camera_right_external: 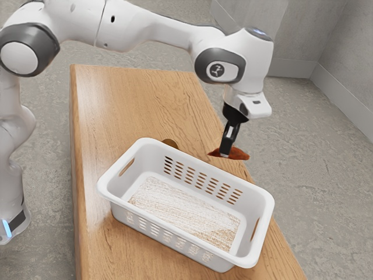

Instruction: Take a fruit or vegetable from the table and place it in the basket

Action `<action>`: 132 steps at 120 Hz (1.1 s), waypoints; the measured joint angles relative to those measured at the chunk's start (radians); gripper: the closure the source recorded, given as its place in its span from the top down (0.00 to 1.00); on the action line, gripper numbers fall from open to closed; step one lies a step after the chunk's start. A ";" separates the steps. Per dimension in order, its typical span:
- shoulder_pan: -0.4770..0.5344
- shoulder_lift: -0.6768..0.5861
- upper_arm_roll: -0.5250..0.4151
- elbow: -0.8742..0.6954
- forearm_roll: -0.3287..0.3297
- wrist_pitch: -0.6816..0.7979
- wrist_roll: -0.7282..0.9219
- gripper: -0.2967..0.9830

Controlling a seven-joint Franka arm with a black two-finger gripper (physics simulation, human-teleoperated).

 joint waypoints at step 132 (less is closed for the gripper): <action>-0.120 0.144 -0.075 0.119 -0.014 -0.004 -0.054 0.71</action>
